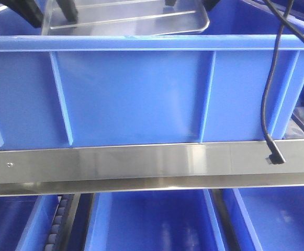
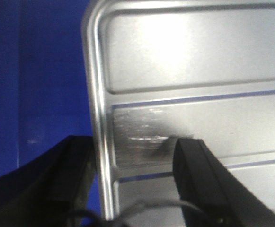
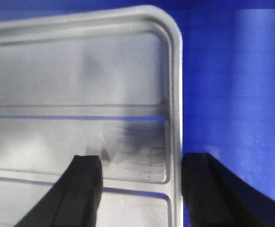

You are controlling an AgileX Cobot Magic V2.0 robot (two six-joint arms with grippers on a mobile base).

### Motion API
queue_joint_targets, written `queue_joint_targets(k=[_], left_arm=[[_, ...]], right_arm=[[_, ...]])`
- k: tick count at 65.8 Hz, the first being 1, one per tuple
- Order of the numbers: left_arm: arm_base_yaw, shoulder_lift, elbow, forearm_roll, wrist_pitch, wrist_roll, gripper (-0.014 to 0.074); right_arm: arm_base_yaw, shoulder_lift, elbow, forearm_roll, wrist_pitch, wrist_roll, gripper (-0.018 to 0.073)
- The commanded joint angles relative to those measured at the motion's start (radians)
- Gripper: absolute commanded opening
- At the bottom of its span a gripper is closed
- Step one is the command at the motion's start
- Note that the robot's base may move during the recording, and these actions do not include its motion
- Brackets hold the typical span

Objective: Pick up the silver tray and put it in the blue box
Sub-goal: 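Open both grippers and raise them out of the bin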

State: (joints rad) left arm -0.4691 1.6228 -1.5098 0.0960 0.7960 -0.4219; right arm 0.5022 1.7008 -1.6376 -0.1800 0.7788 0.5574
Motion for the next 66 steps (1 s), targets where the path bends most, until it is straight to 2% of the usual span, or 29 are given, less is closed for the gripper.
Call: queue_joint_targets(k=[1, 12, 23, 26, 34, 38, 45, 53, 60, 66], left_arm=[[0.016, -0.047, -0.041, -0.018, -0.078, 0.003, 0.0318], [0.064, -0.047, -0.041, -0.018, -0.071, 0.003, 0.0296], [0.074, -0.047, -0.041, -0.018, -0.077, 0.003, 0.0274], [0.074, -0.047, -0.041, -0.018, -0.077, 0.003, 0.021], [0.074, -0.047, -0.041, -0.018, -0.08, 0.003, -0.0027], [0.074, -0.047, -0.041, -0.017, -0.101, 0.003, 0.0005], [0.074, -0.045, -0.041, -0.017, -0.149, 0.003, -0.0008], [0.074, -0.059, -0.041, -0.021, -0.149, 0.003, -0.0005], [0.072, -0.096, -0.036, -0.057, -0.101, 0.009, -0.0005], [0.055, -0.142, -0.001, -0.073, -0.117, 0.068, -0.0005]], right_arm=[[-0.022, -0.048, -0.047, 0.001, -0.078, -0.008, 0.0469], [-0.048, -0.048, -0.047, -0.027, -0.085, -0.008, 0.0469], [-0.051, -0.048, -0.047, -0.027, -0.098, -0.008, 0.0457], [-0.049, -0.048, -0.047, -0.027, -0.103, -0.008, 0.0412], [-0.049, -0.048, -0.047, -0.025, -0.11, -0.008, 0.0153], [-0.049, -0.048, -0.047, -0.025, -0.123, -0.008, 0.0041], [-0.05, -0.049, -0.047, -0.027, -0.16, -0.008, 0.0055], [-0.042, -0.054, -0.047, -0.026, -0.16, -0.015, 0.0055], [-0.029, -0.076, -0.023, -0.026, -0.186, -0.095, 0.0055], [-0.009, -0.121, 0.043, -0.026, -0.266, -0.179, 0.0055]])
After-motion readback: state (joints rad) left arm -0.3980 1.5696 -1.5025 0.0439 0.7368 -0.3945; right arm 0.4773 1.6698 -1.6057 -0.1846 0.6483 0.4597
